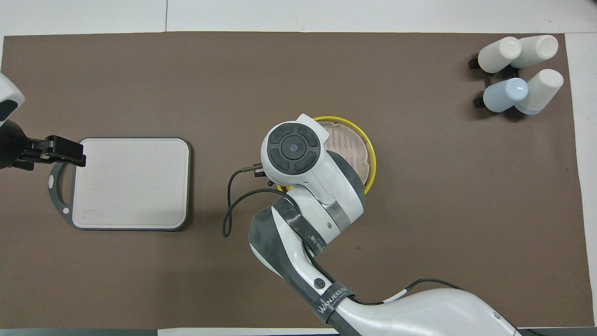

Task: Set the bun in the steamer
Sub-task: 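Cover the steamer with the right gripper while the left gripper retracts, then release the lid and lift the right gripper away from the steamer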

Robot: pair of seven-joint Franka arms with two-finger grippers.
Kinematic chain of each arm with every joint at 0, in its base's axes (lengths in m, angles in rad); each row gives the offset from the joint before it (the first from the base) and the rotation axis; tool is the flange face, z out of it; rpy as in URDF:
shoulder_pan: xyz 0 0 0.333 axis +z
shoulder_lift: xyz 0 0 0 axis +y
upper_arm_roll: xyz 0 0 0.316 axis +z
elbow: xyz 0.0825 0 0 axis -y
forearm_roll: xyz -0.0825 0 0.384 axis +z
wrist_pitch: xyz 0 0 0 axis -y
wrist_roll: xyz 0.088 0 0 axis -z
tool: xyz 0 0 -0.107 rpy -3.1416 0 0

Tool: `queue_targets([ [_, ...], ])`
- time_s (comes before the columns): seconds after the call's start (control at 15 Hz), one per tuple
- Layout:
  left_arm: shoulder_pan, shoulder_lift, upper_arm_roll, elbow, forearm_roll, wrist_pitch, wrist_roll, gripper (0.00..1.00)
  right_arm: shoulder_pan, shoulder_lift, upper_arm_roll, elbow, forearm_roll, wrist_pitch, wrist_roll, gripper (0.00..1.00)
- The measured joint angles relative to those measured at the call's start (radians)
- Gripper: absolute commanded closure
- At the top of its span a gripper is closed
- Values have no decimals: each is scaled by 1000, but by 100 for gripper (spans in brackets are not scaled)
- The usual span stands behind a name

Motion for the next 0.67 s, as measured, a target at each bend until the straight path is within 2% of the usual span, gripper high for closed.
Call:
queue_targets([
  [0.53, 28, 40, -12, 90, 1, -79, 10, 0, 16, 0, 0, -26, 2, 76, 44, 100],
  [0.6, 34, 41, -16, 93, 1, -81, 12, 0, 16, 0, 0, -41, 3, 104, 45, 98],
  [0.67, 35, 41, -17, 95, -3, -82, 12, 0, 16, -3, 1, -55, 3, 131, 45, 82],
])
